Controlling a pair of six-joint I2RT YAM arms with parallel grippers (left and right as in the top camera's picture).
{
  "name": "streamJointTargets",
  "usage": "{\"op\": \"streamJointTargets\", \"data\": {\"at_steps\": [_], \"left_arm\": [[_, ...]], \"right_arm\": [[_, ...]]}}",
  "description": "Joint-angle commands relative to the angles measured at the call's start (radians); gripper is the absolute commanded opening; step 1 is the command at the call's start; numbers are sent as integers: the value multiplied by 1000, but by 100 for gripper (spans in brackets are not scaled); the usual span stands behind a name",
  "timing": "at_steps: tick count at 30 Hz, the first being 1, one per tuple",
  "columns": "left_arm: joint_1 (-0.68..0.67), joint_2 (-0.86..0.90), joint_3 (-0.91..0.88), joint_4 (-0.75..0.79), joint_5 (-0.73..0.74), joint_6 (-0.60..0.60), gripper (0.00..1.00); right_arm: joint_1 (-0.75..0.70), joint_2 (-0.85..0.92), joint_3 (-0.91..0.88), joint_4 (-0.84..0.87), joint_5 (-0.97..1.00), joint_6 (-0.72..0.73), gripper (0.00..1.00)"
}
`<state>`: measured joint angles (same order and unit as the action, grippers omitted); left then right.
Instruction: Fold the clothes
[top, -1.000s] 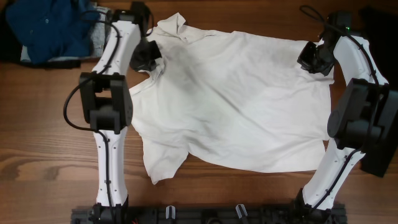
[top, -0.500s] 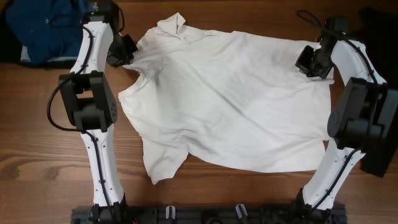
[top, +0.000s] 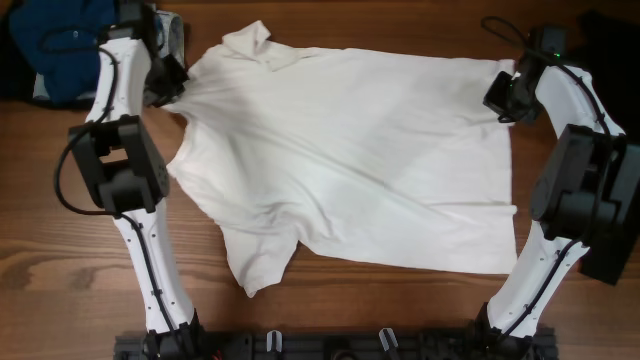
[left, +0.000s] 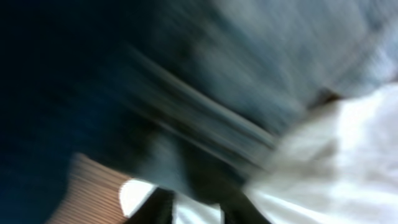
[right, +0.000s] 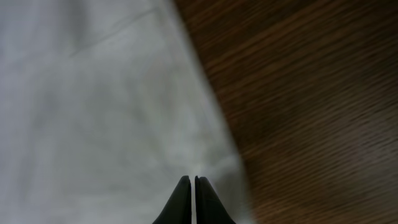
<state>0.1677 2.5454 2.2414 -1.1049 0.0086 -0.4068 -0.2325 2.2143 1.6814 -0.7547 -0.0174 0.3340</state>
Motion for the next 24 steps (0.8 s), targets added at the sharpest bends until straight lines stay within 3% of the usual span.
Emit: {"op": "streamJointTargets", "data": {"at_steps": [1,7,10,15,24], "left_arm": [[39,26,2,15,-55,10,58],[32,-1,21,13,-55,11,92],[13,-66,37,13,-55,11,100],[-31,-163,39,-10,-54,11,100],[-127,-182,36,-153,-55,10,100]], "right_arm": [[-25,21,-6,23,12,-38,4],[-20,19,35,14,-10,-77,4],[-18,18,111,-34,-102,-101,4],[20,21,144,-1,-216,-123,4],[127,97,144,83,-29,-151,4]]}}
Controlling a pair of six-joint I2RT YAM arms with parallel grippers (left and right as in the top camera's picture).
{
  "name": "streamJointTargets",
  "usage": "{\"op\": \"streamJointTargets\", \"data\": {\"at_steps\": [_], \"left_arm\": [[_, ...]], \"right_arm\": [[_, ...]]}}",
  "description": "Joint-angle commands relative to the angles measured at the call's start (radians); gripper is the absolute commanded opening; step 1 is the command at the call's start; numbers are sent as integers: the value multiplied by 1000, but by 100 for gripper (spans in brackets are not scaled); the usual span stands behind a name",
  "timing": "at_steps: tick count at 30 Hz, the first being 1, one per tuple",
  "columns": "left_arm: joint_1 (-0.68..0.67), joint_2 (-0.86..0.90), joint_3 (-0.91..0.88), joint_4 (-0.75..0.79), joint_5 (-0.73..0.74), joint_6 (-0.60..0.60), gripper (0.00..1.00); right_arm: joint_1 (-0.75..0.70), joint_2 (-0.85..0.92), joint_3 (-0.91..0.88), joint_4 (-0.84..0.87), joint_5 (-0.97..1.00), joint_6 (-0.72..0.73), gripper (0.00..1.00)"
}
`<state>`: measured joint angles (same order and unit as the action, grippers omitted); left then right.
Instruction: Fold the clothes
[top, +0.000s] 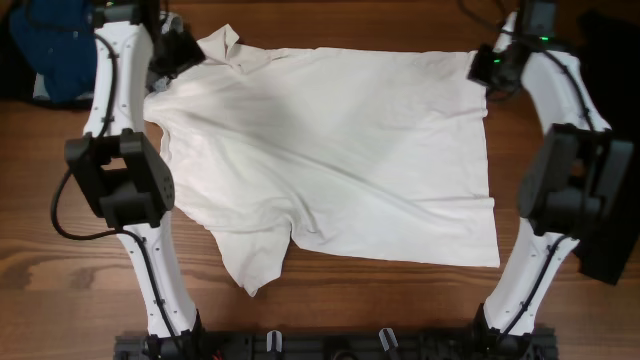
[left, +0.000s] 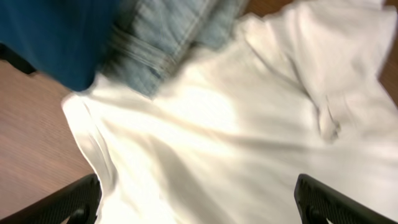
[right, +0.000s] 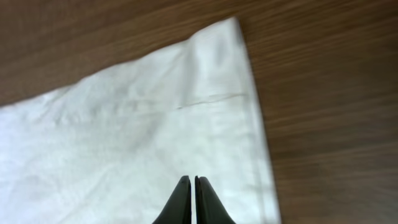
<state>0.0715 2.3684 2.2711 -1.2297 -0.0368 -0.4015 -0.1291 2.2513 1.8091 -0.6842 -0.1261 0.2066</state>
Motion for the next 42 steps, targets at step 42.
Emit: {"op": "streamJointTargets", "data": {"at_steps": [42], "left_arm": [[-213,-5,6,-406,43,51,100]], "right_arm": [[-137,212,196,146,321,-32,15]]}}
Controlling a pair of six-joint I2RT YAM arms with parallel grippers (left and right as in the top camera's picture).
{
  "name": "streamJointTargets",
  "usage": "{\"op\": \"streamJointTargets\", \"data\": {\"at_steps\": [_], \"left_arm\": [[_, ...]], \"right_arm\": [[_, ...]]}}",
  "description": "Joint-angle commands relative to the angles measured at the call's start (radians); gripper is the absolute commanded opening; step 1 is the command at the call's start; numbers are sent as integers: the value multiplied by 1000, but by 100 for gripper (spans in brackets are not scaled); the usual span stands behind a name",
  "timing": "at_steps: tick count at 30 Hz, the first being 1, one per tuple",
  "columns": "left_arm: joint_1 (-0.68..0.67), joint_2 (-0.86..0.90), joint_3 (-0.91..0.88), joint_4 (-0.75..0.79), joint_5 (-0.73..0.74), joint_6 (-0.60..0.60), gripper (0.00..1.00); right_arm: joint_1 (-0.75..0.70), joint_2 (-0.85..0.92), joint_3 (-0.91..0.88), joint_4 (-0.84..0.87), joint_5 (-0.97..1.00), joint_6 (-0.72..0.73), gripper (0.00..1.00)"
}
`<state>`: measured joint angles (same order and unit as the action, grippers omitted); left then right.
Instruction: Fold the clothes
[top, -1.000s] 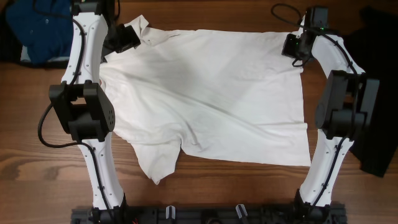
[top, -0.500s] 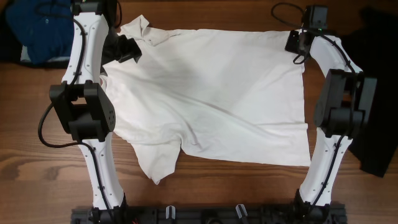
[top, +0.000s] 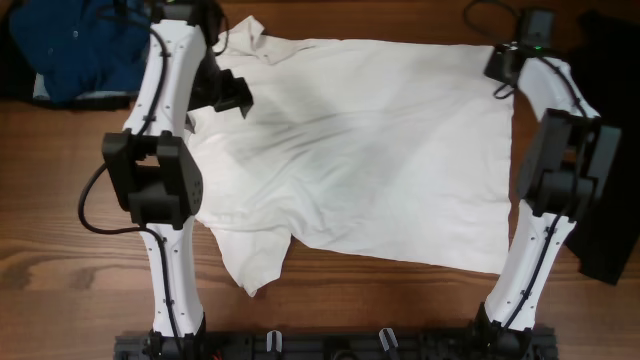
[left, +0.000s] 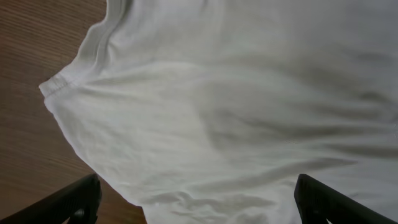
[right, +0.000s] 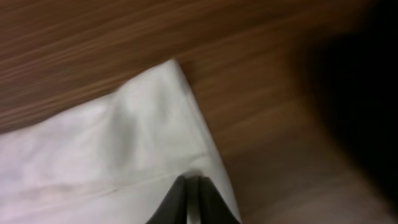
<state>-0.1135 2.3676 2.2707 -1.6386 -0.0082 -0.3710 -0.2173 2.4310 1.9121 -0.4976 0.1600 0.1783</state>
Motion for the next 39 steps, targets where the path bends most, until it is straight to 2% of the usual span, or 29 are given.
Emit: {"op": "streamJointTargets", "data": {"at_steps": [1,2,5,9,12,15,20,22,26,28,34,39], "left_arm": [[-34,-5,7,5,14,20,100],[-41,-5,7,6,14,20,100],[-55,-5,7,5,14,24,100],[-72,-6,7,-29,-11,23,100],[-84,-13,7,-47,-30,12,100],[-87,-34,7,-47,-77,-31,100],[-87,-110,7,-41,-87,-33,100],[-80,-142,7,23,-66,-31,100],[-81,-133,7,239,122,9,100],[-88,-123,7,353,158,-2,100],[-98,-49,7,665,157,-204,99],[-98,40,7,860,158,-302,99]], "right_arm": [[-51,32,125,-63,34,-16,17],[-52,32,160,-88,35,-23,26],[-47,31,266,-165,23,-51,98],[-27,11,410,-308,16,-33,99],[-8,-41,489,-408,-19,32,100],[2,-119,510,-457,-92,78,100],[5,-234,510,-494,-243,91,100],[7,-257,510,-482,-315,95,99],[13,-238,504,-452,-345,116,100],[19,-225,500,-445,-345,117,100],[39,-171,495,-445,-344,98,100],[50,-139,486,-445,-344,83,100]]}}
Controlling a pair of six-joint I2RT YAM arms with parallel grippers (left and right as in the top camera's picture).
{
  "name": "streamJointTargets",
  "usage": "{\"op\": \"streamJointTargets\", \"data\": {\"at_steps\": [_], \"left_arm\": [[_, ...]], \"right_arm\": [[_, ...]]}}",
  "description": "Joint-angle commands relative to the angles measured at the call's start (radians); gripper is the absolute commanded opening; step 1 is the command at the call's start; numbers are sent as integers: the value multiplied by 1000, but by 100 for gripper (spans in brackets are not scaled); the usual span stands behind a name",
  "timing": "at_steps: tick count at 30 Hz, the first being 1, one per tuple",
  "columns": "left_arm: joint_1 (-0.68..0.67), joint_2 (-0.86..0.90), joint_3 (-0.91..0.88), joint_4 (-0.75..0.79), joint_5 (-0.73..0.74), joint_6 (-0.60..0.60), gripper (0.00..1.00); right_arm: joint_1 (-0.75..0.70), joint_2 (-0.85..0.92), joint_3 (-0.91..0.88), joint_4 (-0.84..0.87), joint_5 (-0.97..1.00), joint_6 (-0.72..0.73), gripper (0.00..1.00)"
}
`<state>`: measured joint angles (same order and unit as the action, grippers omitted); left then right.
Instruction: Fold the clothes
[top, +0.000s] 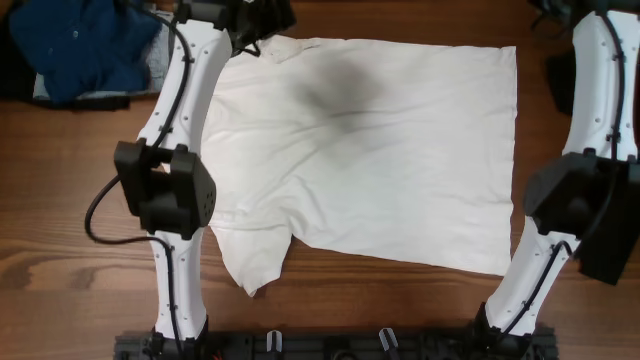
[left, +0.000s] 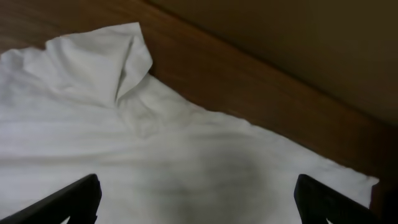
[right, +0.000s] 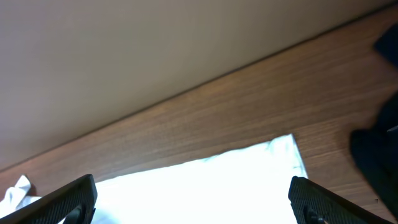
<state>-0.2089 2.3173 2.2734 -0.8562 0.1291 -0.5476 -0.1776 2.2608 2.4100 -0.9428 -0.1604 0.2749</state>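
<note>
A white polo shirt (top: 370, 150) lies spread flat on the wooden table, its collar (top: 265, 45) at the far left and its hem along the right. One sleeve (top: 255, 260) points toward the near edge. My left gripper (left: 198, 202) hangs open above the shirt near the collar (left: 130, 62), at the table's far edge (top: 262, 15). My right gripper (right: 193, 205) is open too, raised above the shirt's far right corner (right: 286, 149). Neither holds anything.
A pile of blue clothes (top: 80, 45) lies at the far left of the table. Dark garments (top: 610, 245) sit at the right edge. The right arm (top: 600, 90) runs along the shirt's right side, and the left arm (top: 180, 110) along its left.
My right gripper was shut on the shirt's far right corner; it is open now and higher. My open left gripper has gone from the shirt's left shoulder to the far edge by the collar.
Both grippers were shut on the shirt's far corners. Then the left stood open while the right still gripped, and the shirt lay farther back. Then the left hovered over the shoulder. Now both are open and the shirt lies flat.
</note>
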Motion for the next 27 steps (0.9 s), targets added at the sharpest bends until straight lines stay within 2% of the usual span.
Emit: {"op": "streamJointTargets", "data": {"at_steps": [1,8,15,20,27], "left_arm": [[-3,104,4,104,20,-147,99],[0,185,4,192,8,-199,99],[0,247,4,179,4,-349,98],[2,275,4,162,-7,-405,95],[4,282,4,163,-30,-407,91]], "right_arm": [[12,38,-13,0,-24,-13,100],[14,47,-30,-21,-21,-29,100],[14,47,-30,-39,-21,-39,100],[14,47,-30,-48,-20,-40,100],[14,47,-30,-47,-20,-40,100]]}}
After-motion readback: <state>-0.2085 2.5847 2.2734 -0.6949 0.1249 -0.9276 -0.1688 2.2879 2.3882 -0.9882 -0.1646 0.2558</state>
